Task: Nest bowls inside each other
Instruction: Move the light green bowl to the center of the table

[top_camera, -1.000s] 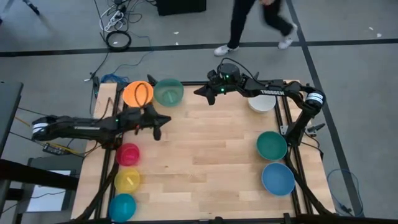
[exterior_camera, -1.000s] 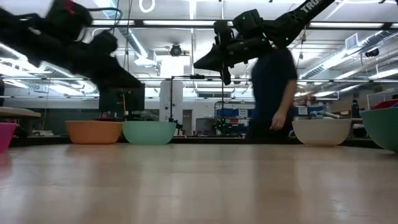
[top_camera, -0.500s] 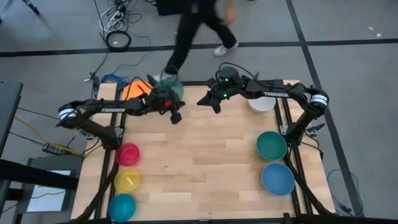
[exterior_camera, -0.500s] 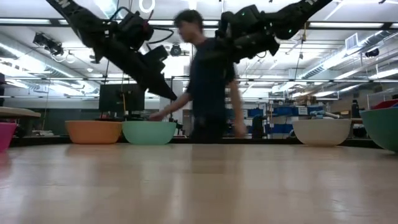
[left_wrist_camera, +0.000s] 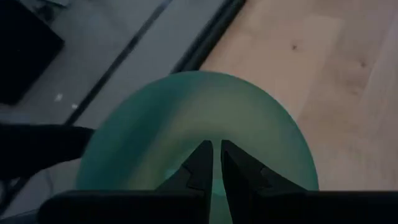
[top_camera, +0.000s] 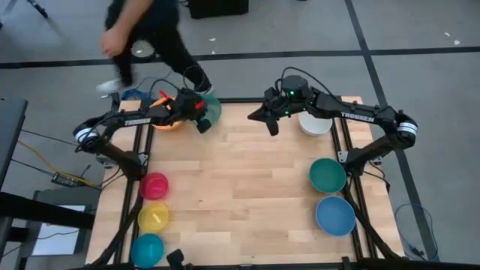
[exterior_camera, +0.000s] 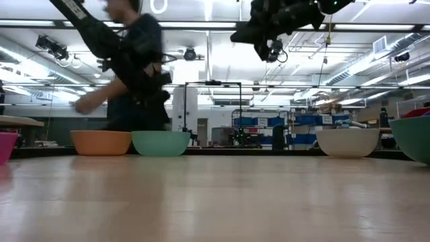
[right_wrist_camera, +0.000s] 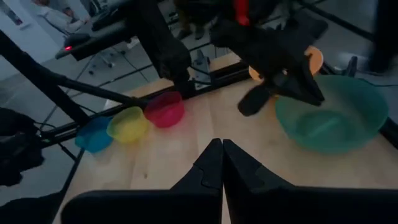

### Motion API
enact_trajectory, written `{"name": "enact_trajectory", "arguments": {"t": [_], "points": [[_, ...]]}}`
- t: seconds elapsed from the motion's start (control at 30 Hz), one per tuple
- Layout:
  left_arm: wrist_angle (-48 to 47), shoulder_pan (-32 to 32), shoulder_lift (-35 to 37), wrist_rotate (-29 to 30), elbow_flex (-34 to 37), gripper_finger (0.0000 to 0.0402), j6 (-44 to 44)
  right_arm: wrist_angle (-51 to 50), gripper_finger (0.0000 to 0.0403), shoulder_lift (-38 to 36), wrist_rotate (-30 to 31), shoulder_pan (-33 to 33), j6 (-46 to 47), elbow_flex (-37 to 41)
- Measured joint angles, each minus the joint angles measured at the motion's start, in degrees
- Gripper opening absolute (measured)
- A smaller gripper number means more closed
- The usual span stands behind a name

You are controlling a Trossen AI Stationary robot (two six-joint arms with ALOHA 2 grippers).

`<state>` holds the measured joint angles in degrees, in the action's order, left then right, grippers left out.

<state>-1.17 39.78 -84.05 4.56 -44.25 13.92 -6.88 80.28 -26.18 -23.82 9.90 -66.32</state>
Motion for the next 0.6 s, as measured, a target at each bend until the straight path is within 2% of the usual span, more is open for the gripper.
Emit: {"name": "enact_trajectory", "arguments": {"t": [0.2, 0.33, 0.4, 0.47, 0.6], "points": [[0.9, 0.4, -8.0, -4.1, -1.0, 0.0043, -2.5, -1.9, 0.0000, -2.2, 2.4, 2.1, -0.1, 0.0], [-3.3, -0.4, -13.6, -6.1, -5.3, 0.0043, -3.3, -2.3, 0.0000, -3.2, 3.7, 2.8, -0.5, 0.0], [-5.6, -1.1, -16.1, -9.2, -8.0, 0.0043, -3.5, -2.7, 0.0000, -3.6, 4.2, 3.0, -0.5, 0.0], [-6.6, -2.1, -17.9, -12.0, -10.4, 0.0043, -3.7, -3.8, 0.0000, -4.0, 4.3, 3.2, -0.5, 0.0], [-9.4, -4.6, -20.4, -13.9, -14.8, 0.0043, -3.6, -5.2, 0.0000, -4.6, 4.4, 3.6, 0.0, 0.0]]}}
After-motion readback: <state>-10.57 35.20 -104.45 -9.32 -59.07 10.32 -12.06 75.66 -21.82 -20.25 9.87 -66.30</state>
